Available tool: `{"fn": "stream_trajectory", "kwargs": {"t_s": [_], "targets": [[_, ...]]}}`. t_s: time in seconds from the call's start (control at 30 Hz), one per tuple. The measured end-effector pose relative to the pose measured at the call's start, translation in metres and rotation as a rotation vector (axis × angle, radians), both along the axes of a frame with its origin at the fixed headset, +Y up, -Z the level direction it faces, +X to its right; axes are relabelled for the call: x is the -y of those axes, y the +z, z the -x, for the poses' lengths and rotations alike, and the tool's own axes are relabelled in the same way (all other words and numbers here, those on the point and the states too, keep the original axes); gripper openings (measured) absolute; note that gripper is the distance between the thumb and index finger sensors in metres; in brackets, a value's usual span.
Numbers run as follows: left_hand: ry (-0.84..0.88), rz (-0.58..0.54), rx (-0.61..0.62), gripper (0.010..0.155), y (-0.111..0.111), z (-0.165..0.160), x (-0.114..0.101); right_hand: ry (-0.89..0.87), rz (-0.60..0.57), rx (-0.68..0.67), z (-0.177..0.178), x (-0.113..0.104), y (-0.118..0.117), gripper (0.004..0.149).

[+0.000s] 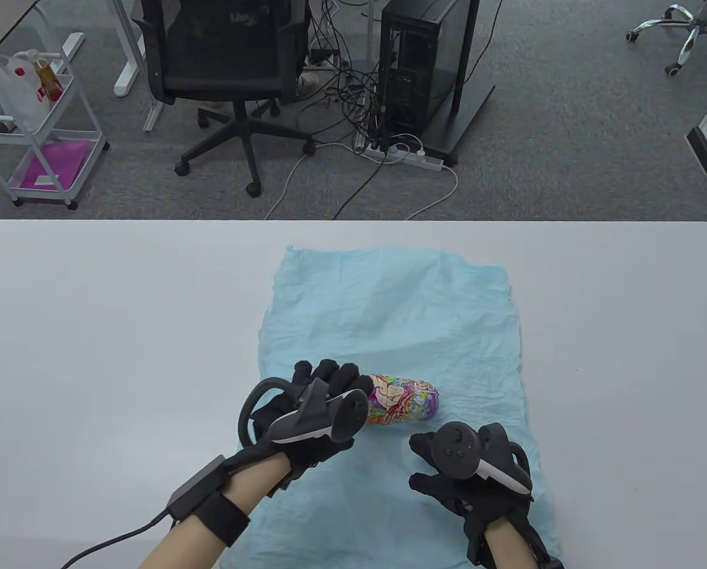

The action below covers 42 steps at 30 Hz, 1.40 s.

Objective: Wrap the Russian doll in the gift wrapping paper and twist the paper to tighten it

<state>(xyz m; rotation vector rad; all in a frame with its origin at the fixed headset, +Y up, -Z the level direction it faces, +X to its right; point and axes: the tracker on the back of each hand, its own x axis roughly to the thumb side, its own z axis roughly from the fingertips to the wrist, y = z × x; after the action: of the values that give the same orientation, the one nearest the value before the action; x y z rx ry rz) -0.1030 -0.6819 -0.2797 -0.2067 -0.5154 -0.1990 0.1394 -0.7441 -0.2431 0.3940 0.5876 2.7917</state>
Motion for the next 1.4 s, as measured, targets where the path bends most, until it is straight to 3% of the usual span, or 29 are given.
{"fn": "stream_trajectory", "kwargs": {"t_s": [0.17, 0.33, 0.47, 0.57, 0.73, 0.87, 1.0, 1.2, 1.33, 1.4], "targets": [[-0.129, 0.134, 0.029, 0.085, 0.021, 0.043, 0.03, 0.051, 0.093, 0.07, -0.03, 0.005, 0.006, 0.061], [-0.186, 0.271, 0.024, 0.084, 0.022, 0.072, 0.067, 0.131, 0.124, 0.097, -0.055, 0.008, 0.014, 0.062], [-0.163, 0.326, 0.031, 0.087, 0.022, 0.082, 0.078, 0.409, 0.04, 0.034, -0.071, 0.009, 0.026, 0.067], [-0.161, 0.375, 0.043, 0.093, 0.022, 0.085, 0.081, 0.485, 0.075, -0.061, -0.082, 0.016, 0.036, 0.074], [-0.218, 0.466, 0.061, 0.105, 0.022, 0.089, 0.088, 0.534, 0.073, -0.08, -0.095, 0.027, 0.046, 0.084], [-0.196, 0.428, 0.063, 0.106, 0.023, 0.091, 0.092, 0.511, 0.074, -0.073, -0.096, 0.027, 0.045, 0.084], [-0.115, 0.366, 0.05, 0.096, 0.022, 0.093, 0.091, 0.468, 0.023, -0.078, -0.097, 0.028, 0.045, 0.08], [0.068, 0.286, -0.009, 0.066, 0.019, 0.096, 0.093, 0.346, 0.015, -0.015, -0.103, 0.029, 0.04, 0.06], [0.176, 0.237, -0.05, 0.05, 0.019, 0.096, 0.096, 0.345, -0.036, 0.002, -0.1, 0.029, 0.036, 0.038], [0.203, 0.21, -0.063, 0.042, 0.019, 0.096, 0.097, 0.318, -0.062, 0.008, -0.098, 0.029, 0.034, 0.036]]}}
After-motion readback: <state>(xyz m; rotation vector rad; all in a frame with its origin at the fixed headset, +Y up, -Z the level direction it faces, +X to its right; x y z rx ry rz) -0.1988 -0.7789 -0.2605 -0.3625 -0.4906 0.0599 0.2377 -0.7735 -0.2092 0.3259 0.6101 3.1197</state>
